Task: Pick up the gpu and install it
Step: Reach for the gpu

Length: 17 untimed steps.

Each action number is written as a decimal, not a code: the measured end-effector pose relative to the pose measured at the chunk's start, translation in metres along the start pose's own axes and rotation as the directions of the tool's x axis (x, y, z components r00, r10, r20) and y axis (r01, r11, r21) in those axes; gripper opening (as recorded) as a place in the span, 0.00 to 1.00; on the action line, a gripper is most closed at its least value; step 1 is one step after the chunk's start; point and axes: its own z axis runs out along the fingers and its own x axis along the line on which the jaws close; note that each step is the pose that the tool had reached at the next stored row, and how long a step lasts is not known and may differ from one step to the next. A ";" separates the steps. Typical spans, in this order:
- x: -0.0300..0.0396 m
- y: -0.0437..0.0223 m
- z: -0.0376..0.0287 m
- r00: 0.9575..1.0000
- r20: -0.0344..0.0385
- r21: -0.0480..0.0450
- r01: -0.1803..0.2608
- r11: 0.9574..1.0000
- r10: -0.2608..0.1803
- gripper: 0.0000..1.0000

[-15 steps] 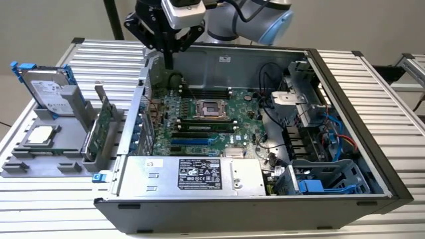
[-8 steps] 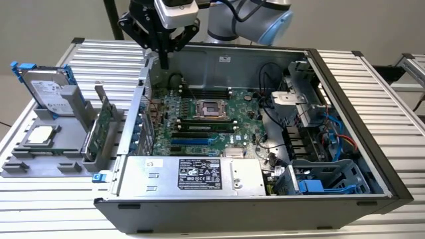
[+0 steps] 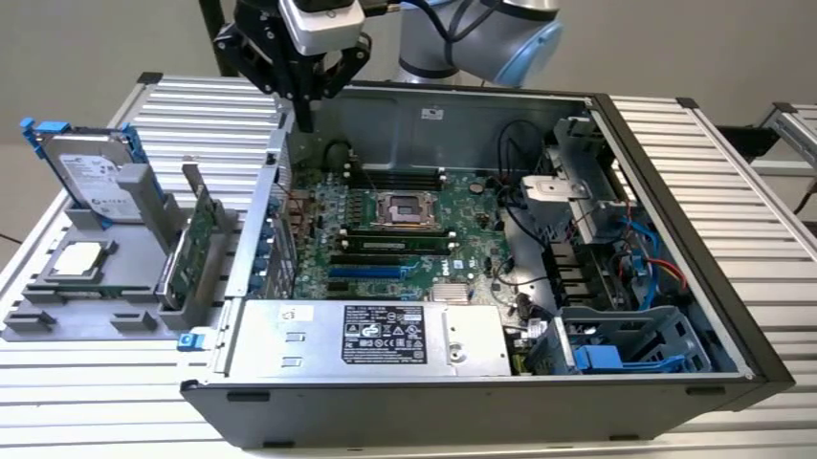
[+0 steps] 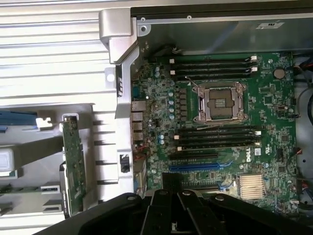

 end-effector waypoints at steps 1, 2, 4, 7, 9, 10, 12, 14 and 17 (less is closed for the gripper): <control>0.0014 -0.0001 0.0000 1.000 0.000 0.000 0.000 1.000 0.000 0.00; 0.0028 -0.0003 -0.0001 1.000 0.000 0.000 0.000 1.000 0.000 0.00; 0.0055 -0.0005 -0.0002 1.000 0.000 -0.001 0.000 1.000 0.000 0.00; 0.0098 -0.0010 -0.0003 1.000 0.000 -0.002 0.000 1.000 0.000 0.00; 0.0128 -0.0013 -0.0004 1.000 0.000 -0.002 0.000 1.000 0.000 0.00; 0.0144 -0.0014 -0.0005 1.000 0.000 -0.002 0.000 1.000 0.000 0.00; 0.0174 -0.0017 -0.0005 1.000 0.000 -0.003 0.000 1.000 0.000 0.00; 0.0205 -0.0020 -0.0006 1.000 0.000 -0.004 0.000 1.000 0.000 0.00; 0.0250 -0.0025 -0.0007 1.000 0.000 -0.004 0.000 1.000 0.000 0.00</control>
